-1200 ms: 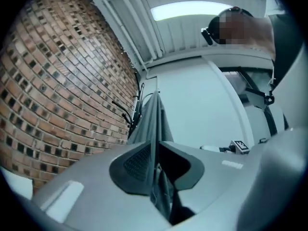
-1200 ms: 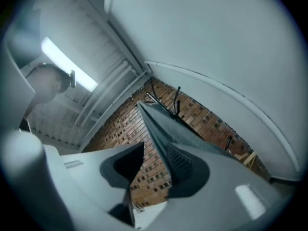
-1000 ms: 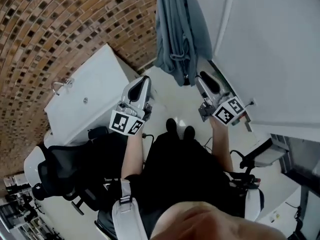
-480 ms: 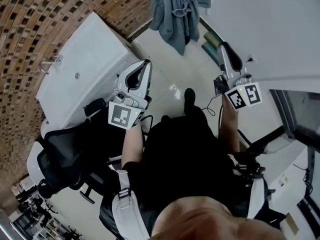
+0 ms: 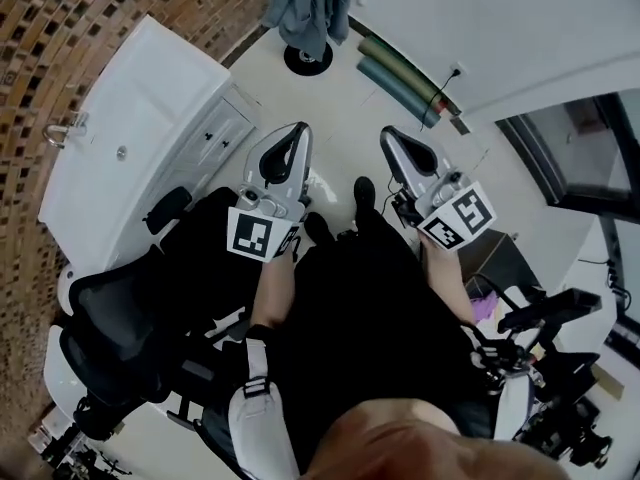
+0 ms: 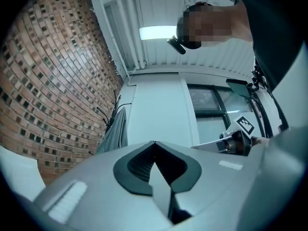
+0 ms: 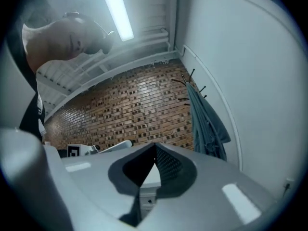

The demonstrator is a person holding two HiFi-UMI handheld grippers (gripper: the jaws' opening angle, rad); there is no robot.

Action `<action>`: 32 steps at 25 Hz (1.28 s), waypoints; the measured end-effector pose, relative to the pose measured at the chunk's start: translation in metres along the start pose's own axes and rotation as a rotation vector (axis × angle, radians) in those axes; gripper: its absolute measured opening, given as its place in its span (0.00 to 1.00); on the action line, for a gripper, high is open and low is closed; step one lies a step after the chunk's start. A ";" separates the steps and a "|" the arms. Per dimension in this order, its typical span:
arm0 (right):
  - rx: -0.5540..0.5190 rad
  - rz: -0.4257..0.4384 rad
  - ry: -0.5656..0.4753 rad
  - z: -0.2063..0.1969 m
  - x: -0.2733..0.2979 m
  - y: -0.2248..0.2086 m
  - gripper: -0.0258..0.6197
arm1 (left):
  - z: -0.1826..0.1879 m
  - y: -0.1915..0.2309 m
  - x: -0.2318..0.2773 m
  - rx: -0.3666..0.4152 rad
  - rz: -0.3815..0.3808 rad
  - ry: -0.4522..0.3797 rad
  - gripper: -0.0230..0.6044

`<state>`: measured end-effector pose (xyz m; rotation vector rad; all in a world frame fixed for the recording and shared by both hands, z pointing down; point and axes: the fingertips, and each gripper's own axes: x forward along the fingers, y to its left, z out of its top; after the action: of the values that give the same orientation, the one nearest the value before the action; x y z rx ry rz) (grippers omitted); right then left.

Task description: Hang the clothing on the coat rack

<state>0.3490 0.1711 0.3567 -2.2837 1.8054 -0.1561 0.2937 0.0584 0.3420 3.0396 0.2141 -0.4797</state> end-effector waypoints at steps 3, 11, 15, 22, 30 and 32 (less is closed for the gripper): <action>-0.041 0.092 -0.011 0.011 0.013 0.023 0.04 | 0.018 -0.007 -0.006 0.060 0.008 -0.004 0.04; -0.093 0.202 -0.018 0.032 0.035 0.057 0.04 | 0.055 0.009 -0.024 0.079 0.089 -0.016 0.04; -0.102 0.217 -0.064 0.043 0.002 0.042 0.04 | 0.059 -0.033 -0.012 0.098 0.061 -0.032 0.04; -0.114 0.267 -0.150 0.084 -0.064 -0.012 0.04 | 0.067 -0.101 0.059 0.095 0.017 -0.060 0.04; -0.083 0.338 -0.195 0.089 -0.122 -0.044 0.04 | 0.061 -0.170 0.086 0.122 0.001 -0.008 0.04; -0.082 0.348 -0.200 0.088 -0.127 -0.046 0.04 | 0.059 -0.181 0.082 0.140 0.001 0.012 0.04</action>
<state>0.3820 0.3145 0.2901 -1.9138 2.0922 0.2006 0.3266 0.2431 0.2543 3.1795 0.1864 -0.4966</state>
